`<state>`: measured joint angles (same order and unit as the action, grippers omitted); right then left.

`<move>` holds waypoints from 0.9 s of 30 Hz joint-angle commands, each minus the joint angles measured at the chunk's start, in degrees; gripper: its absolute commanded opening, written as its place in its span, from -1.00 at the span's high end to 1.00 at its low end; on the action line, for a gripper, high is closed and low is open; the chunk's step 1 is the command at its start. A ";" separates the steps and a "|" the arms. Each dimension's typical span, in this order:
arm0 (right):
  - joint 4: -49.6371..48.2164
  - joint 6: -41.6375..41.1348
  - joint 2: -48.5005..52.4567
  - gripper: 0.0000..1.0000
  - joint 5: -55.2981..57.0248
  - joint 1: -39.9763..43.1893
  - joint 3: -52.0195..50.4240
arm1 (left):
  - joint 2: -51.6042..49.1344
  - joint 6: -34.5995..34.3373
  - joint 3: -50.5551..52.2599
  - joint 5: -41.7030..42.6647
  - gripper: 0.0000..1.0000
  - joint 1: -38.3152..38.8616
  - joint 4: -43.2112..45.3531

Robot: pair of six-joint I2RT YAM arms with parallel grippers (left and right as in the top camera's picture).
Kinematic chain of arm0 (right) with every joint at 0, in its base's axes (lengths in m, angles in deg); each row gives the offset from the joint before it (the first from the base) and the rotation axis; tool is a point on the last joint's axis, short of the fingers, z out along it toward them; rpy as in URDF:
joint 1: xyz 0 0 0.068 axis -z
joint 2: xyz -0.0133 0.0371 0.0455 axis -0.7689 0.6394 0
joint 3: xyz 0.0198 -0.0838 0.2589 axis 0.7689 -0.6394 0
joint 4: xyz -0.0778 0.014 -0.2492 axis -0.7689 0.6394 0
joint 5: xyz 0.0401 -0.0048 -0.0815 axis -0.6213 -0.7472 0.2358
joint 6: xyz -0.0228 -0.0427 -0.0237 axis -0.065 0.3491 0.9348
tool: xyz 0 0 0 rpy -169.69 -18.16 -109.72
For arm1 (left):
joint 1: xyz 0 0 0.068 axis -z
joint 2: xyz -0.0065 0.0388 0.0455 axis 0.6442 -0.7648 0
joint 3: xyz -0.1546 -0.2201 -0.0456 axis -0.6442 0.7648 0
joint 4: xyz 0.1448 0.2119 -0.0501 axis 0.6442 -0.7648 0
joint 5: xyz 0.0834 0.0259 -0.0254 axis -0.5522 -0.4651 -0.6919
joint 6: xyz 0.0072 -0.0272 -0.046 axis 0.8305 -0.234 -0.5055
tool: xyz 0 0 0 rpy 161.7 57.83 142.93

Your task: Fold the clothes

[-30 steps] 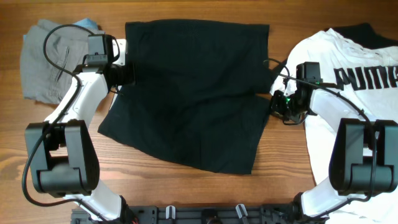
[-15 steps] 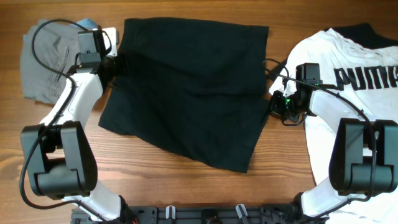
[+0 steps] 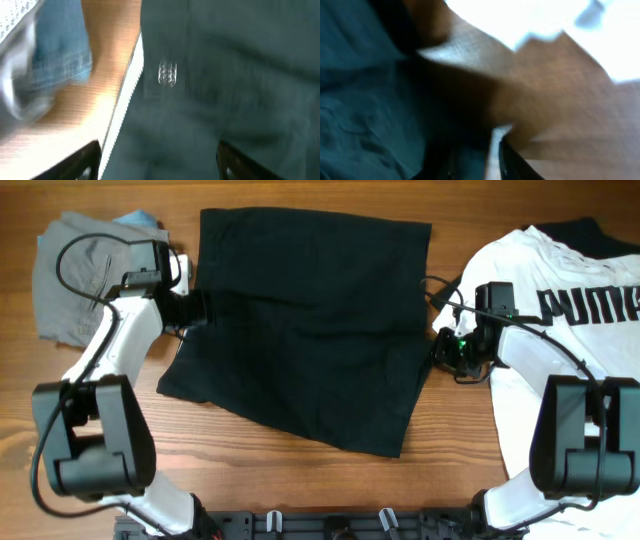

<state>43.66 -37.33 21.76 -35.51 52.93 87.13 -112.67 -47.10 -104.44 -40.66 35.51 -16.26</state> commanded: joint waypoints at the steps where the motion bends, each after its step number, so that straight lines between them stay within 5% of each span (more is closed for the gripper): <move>1: 3.58 0.50 -5.29 0.13 2.64 0.31 -1.44 | 4.46 0.09 -0.46 -3.23 -0.37 -0.46 -6.91; 3: 6.14 2.29 -6.25 -0.09 0.37 0.28 -1.44 | 3.69 0.04 0.50 -4.46 -0.21 -0.46 -10.29; 8: 8.39 9.90 -6.16 -0.12 -10.69 0.15 -2.97 | 2.03 -2.29 3.98 -7.30 -0.19 -0.68 -11.82; 13: -0.13 7.93 -6.08 -0.18 -9.31 -0.26 -7.17 | 2.03 -4.28 5.31 -8.41 -0.20 -2.47 -11.41; 16: -10.60 2.40 -6.05 0.07 -9.22 -0.26 -10.40 | 2.03 -4.28 5.31 -8.44 -0.29 -3.58 -11.41; 21: -21.03 -0.90 -6.08 0.91 -11.23 -0.20 -11.65 | 2.03 -4.28 5.31 -8.41 -0.42 -4.04 -11.52; 27: -34.21 -8.37 -6.08 0.92 -9.79 7.13 -5.68 | 2.03 -4.26 5.31 -8.31 -0.51 -4.04 -12.46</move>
<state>14.00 -41.00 16.21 -45.44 56.37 76.77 -109.93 -50.77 -99.48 -48.74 31.84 -28.54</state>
